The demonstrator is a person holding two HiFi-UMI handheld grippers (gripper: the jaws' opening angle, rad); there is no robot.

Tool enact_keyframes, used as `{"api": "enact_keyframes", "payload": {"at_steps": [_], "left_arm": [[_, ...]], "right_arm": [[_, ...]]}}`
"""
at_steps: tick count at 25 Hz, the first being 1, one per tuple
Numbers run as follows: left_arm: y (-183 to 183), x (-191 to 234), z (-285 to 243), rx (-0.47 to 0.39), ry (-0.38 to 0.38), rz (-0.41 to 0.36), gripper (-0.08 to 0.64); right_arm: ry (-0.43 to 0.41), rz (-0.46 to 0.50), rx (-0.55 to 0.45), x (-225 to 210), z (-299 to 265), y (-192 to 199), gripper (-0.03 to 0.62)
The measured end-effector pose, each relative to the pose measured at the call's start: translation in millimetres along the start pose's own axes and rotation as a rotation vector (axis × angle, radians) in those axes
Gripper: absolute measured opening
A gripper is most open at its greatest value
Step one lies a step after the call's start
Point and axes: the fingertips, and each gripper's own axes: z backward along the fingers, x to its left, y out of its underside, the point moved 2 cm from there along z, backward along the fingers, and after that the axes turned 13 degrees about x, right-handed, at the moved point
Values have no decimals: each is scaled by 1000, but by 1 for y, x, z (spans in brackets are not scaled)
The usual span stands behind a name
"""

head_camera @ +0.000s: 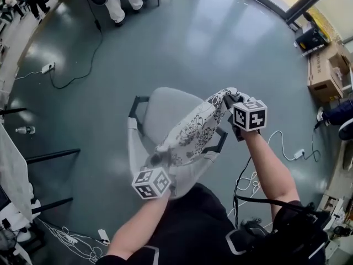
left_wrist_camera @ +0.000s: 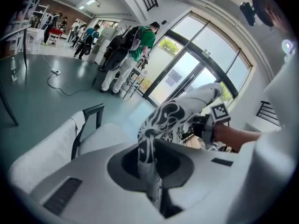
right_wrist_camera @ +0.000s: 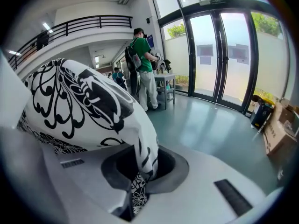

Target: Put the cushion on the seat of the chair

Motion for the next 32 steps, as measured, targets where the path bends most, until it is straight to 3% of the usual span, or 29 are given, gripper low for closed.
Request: {"api": "enact_keyframes", "payload": {"at_steps": [6,18,25,29,32], "left_arm": [[19,35,-43,50,-45,111,20],[62,106,-117,141,-124,211,20],[81,140,-139,174,-178,316,20],[86,157,-149,192,-217,340,20],[85,169,-157,209,-242,327,20]], "right_arm": [[11,39,111,-7,-65,17,23],[-1,100,276,-10,-189,60,23],[-4,174,355,0,-237,77,23],[3,216,400,8,-263,79,23],[2,193,428,10,-282,80,23]]}}
